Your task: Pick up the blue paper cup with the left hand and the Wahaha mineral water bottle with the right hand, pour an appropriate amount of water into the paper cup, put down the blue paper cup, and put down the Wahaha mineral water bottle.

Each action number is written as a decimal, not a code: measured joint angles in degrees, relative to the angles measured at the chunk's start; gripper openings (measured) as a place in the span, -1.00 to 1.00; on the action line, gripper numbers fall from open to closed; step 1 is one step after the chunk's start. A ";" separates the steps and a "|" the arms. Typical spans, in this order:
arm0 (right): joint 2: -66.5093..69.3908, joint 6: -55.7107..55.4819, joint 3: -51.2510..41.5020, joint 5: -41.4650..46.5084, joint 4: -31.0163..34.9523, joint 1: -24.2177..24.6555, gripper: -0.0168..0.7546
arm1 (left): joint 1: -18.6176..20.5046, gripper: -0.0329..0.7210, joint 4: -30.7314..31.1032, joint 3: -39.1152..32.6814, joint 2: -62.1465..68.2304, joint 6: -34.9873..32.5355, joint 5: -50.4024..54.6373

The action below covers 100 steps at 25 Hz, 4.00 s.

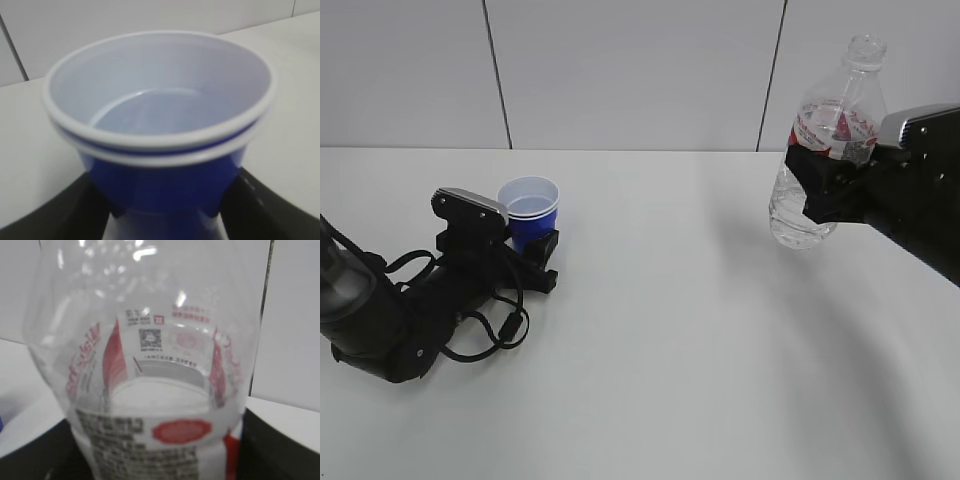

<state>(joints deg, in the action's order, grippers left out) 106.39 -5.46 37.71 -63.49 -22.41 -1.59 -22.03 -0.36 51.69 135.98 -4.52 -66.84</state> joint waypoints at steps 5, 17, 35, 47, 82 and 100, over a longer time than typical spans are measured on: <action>0.00 0.00 0.00 0.00 0.00 0.00 0.21 | 0.00 0.48 -0.80 -0.08 0.00 0.00 0.47; 0.00 0.00 0.00 0.00 -0.02 0.00 0.21 | 0.00 0.56 -2.08 -0.08 0.00 0.00 0.60; 0.00 0.00 0.00 0.00 -0.12 0.00 0.21 | 0.00 0.57 -3.21 -6.19 -4.00 0.00 0.69; 0.00 0.00 0.00 0.00 -0.12 0.00 0.14 | 0.00 0.57 -2.75 -17.63 -14.55 -0.12 0.69; 0.00 0.00 0.00 0.00 1.15 0.00 0.14 | -0.10 0.56 -4.50 -30.94 -96.65 2.95 67.52; 0.00 0.00 0.00 0.00 1.27 0.00 0.14 | -0.10 0.55 2.57 -15.39 -127.83 2.95 121.87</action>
<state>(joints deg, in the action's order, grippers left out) 106.39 -5.46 37.71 -63.49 -21.14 -1.59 -22.13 2.20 36.30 8.15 -1.57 55.03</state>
